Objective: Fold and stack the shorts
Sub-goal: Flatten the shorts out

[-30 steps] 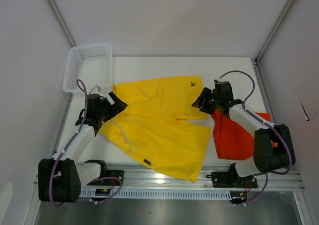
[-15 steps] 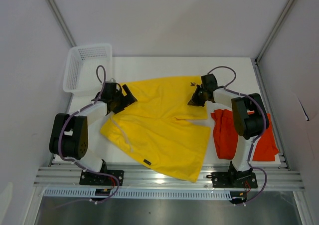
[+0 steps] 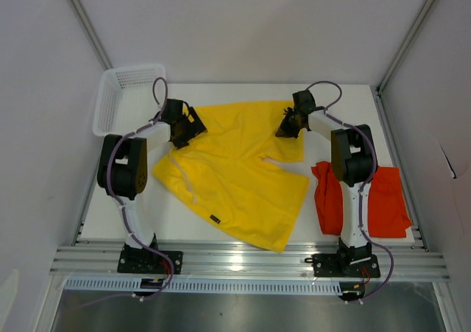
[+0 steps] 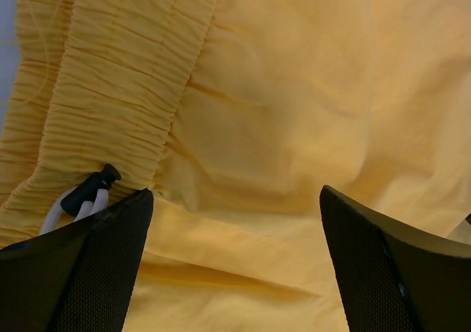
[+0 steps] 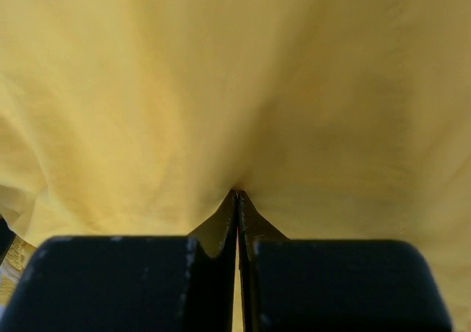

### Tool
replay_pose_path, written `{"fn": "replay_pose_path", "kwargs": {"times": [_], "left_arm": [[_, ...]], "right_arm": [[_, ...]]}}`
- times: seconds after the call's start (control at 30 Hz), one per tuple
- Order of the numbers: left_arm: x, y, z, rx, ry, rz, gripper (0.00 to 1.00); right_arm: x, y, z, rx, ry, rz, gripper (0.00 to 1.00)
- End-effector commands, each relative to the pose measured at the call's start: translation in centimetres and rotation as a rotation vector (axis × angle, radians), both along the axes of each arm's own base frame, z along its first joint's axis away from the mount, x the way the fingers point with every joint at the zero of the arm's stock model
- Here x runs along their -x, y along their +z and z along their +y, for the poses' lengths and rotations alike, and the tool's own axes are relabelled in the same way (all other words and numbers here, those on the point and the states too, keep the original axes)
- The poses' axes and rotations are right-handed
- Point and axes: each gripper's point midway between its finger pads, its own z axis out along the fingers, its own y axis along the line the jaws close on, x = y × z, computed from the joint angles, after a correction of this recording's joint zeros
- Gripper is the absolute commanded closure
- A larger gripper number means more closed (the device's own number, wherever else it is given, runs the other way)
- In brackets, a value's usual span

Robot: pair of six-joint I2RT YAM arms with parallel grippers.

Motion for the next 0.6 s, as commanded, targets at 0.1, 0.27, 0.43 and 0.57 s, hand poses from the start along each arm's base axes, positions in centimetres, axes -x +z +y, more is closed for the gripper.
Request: {"fn": "replay_pose_path", "kwargs": {"times": [0.1, 0.27, 0.43, 0.57], "left_arm": [[-4.3, 0.8, -0.8, 0.010, 0.037, -0.013, 0.04], [-6.9, 1.0, -1.8, 0.050, 0.034, -0.027, 0.05], [-8.8, 5.7, -2.2, 0.054, 0.002, -0.134, 0.01], [-7.2, 12.1, -1.5, 0.037, -0.003, -0.226, 0.01]], "right_arm": [[-4.4, -0.9, -1.3, 0.005, -0.010, 0.015, 0.99], [-8.5, -1.4, -2.4, -0.052, -0.034, 0.020, 0.96], [-12.5, 4.4, -2.6, -0.149, -0.018, -0.125, 0.68], [-12.6, 11.4, -3.8, -0.143, -0.012, -0.257, 0.49]]}}
